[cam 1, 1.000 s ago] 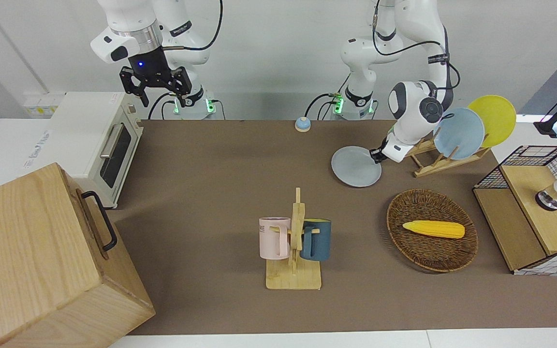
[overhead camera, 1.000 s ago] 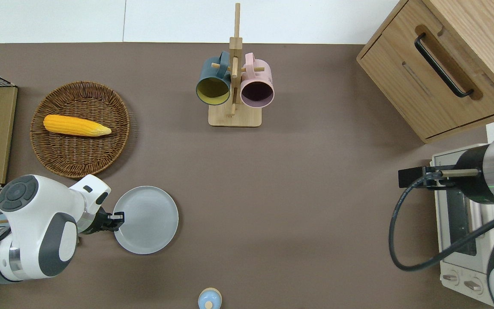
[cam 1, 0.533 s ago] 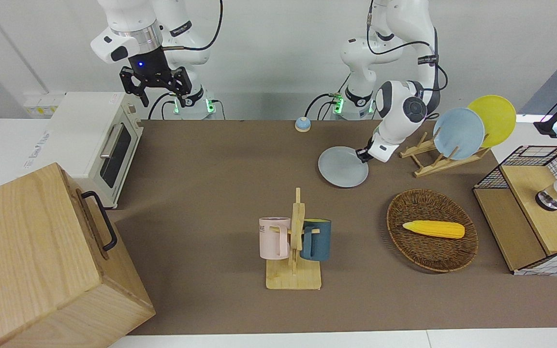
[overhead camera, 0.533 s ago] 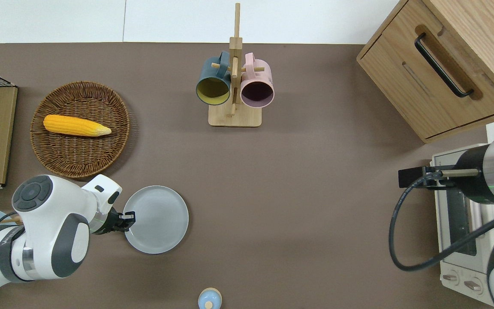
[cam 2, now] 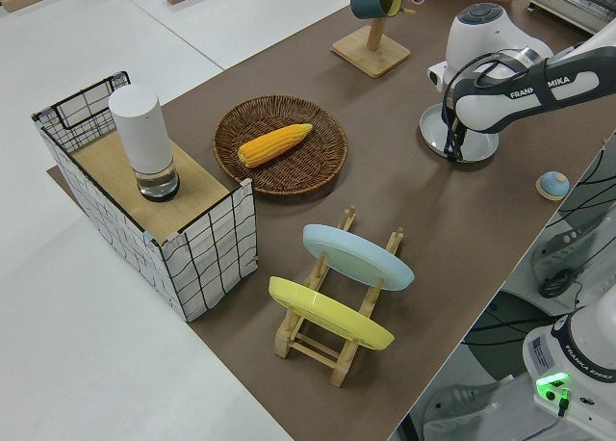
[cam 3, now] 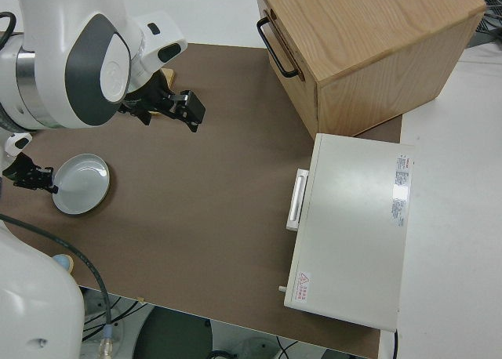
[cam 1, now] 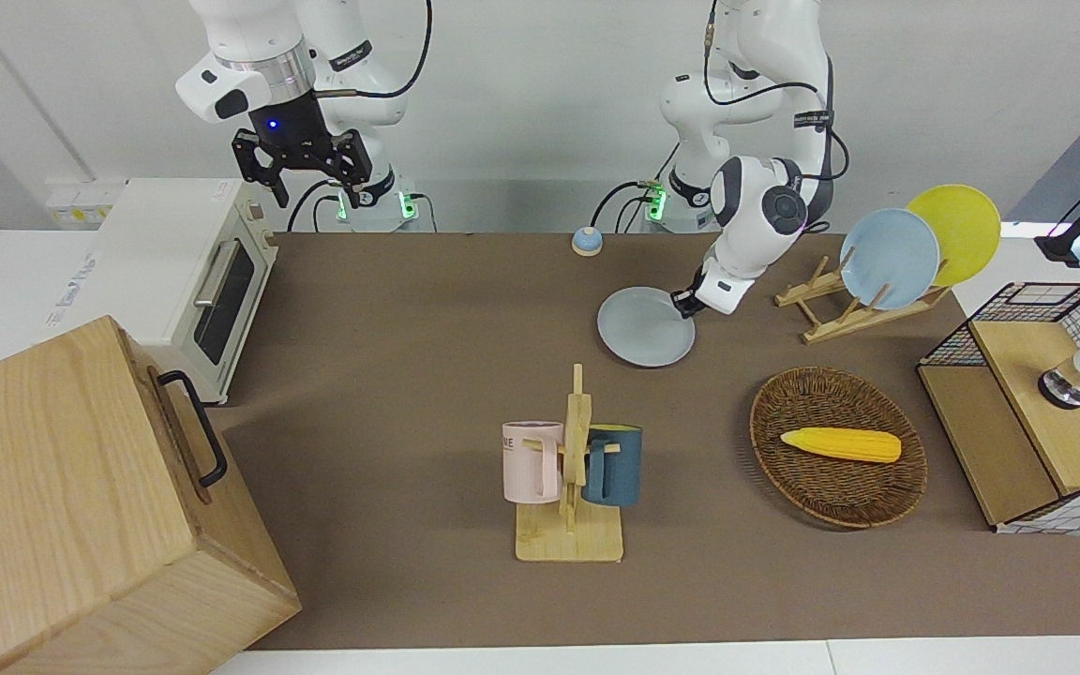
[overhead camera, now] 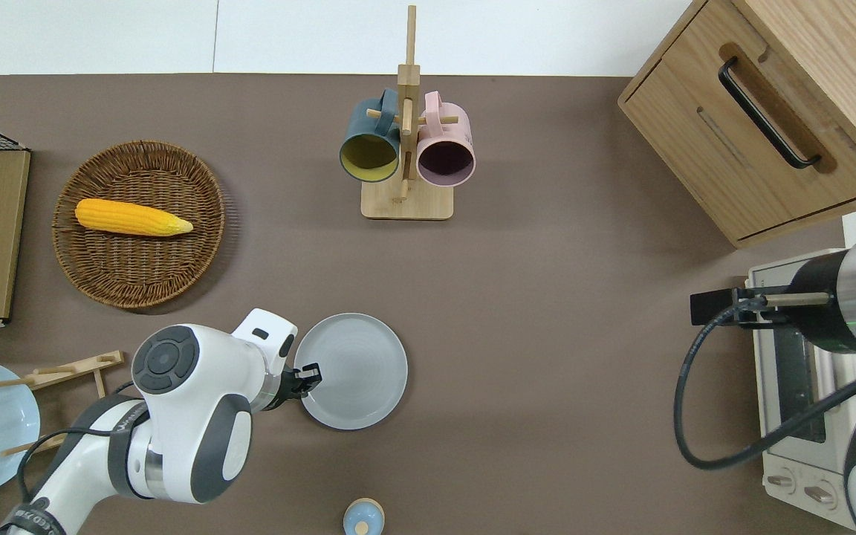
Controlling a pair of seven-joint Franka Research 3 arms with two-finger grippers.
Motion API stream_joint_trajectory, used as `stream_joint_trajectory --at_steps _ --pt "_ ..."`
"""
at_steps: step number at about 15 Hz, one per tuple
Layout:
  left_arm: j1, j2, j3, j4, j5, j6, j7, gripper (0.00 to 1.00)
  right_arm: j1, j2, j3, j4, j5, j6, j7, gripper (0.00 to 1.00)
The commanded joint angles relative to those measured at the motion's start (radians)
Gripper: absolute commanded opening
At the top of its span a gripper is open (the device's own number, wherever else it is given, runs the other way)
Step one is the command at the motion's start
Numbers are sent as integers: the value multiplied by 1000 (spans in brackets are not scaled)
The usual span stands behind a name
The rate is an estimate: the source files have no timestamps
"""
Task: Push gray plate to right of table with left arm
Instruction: 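Push the gray plate with the left gripper across the table toward the toaster oven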
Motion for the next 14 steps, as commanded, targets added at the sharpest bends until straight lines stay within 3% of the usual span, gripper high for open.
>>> stream_joint_trajectory --at_steps 1,5,14 --pt "-104 79 -1 -21 -52 141 -106 0 -24 -27 14 -27 21 -1 12 996" --pt "-180 95 -1 -15 -103 197 -166 0 -24 -27 14 -27 21 0 10 996" --pt "-350 162 0 41 -115 277 -313 0 -24 -27 14 -27 21 0 10 996"
